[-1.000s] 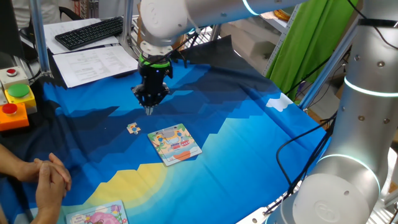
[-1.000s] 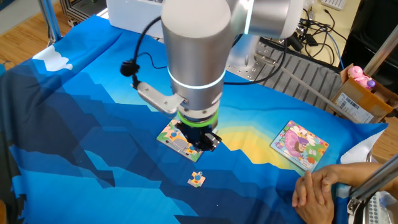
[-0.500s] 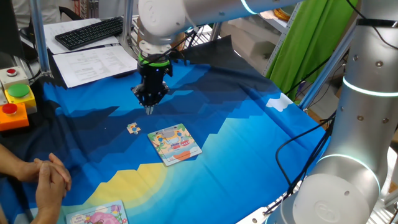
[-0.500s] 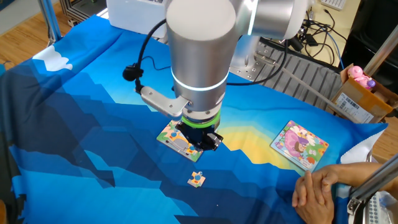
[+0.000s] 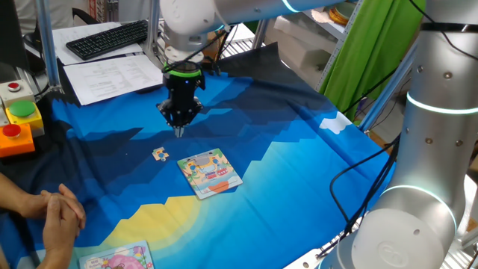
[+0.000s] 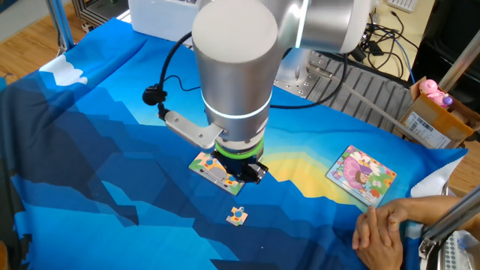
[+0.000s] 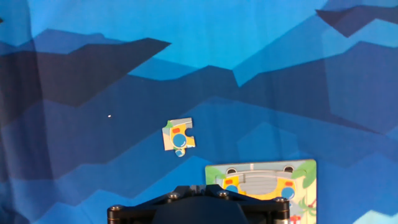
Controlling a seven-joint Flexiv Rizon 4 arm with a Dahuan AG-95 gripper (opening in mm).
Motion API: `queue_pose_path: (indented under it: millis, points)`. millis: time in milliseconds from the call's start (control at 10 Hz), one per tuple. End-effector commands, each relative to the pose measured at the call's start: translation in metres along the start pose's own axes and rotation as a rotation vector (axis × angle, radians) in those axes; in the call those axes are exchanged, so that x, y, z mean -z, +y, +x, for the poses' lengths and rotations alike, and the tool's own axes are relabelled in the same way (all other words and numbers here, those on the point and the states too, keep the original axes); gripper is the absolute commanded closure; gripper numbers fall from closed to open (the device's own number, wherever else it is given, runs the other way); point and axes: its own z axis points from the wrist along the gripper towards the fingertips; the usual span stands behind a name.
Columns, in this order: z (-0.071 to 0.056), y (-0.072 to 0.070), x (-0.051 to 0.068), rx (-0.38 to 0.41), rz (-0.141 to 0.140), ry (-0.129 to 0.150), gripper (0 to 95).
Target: Assemble one piece of a puzzle
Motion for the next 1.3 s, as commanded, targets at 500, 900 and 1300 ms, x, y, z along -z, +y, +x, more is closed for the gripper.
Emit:
queue_pose_path:
  millis: [500, 900, 1300]
  points:
    - [-0.001, 0.0, 0.0, 0.056, 0.006, 0.018, 38.0]
    - [-0.014, 0.007, -0.015, 0.061, 0.0, 0.005, 38.0]
    - [-0.024, 0.019, -0.033, 0.056, -0.016, -0.025, 38.0]
